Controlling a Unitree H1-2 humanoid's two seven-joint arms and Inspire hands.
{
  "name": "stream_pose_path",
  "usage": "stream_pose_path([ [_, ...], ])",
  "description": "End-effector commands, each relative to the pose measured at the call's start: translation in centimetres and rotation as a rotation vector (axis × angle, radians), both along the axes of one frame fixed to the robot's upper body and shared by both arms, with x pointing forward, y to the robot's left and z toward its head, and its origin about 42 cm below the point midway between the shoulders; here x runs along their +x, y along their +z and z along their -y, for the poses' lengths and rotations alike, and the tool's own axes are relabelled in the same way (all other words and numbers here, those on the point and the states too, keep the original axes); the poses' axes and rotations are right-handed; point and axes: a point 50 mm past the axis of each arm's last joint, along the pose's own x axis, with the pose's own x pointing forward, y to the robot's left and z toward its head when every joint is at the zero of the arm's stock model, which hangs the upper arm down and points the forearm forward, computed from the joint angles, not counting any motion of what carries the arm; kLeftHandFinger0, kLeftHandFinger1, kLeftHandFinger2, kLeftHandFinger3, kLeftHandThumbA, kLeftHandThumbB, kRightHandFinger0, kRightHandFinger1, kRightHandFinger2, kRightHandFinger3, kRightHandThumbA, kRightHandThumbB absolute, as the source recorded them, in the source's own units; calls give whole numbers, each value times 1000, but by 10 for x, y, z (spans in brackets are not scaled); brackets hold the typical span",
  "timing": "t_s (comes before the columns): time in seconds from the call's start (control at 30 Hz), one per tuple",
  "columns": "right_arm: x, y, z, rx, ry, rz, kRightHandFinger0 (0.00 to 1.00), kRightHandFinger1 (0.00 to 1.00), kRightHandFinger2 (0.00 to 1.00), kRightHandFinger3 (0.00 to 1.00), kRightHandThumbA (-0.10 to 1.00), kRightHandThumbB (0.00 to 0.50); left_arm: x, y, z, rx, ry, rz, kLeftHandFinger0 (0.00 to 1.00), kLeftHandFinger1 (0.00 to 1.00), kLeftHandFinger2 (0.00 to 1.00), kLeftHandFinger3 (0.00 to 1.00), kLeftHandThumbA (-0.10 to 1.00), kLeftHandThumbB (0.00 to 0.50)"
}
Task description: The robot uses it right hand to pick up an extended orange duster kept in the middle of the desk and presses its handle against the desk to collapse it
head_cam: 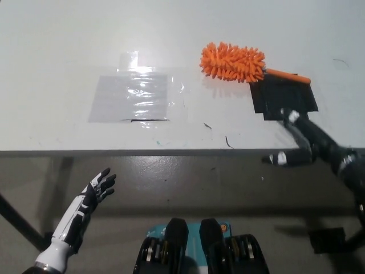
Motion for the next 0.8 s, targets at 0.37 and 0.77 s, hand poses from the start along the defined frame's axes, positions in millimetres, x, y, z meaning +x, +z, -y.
stream_pose_path([
  [0.37, -194, 111, -37, 570, 44, 919, 1000, 1000, 1000, 1000, 1000, 427, 61, 68, 12, 34, -97, 207, 1000, 1000, 1000, 1000, 1000, 363],
  [0.77, -122, -6, -41, 686, -104, 495, 1000, 1000, 1000, 1000, 1000, 153, 57, 66, 18, 28, -114, 187, 1000, 1000, 1000, 1000, 1000, 343],
])
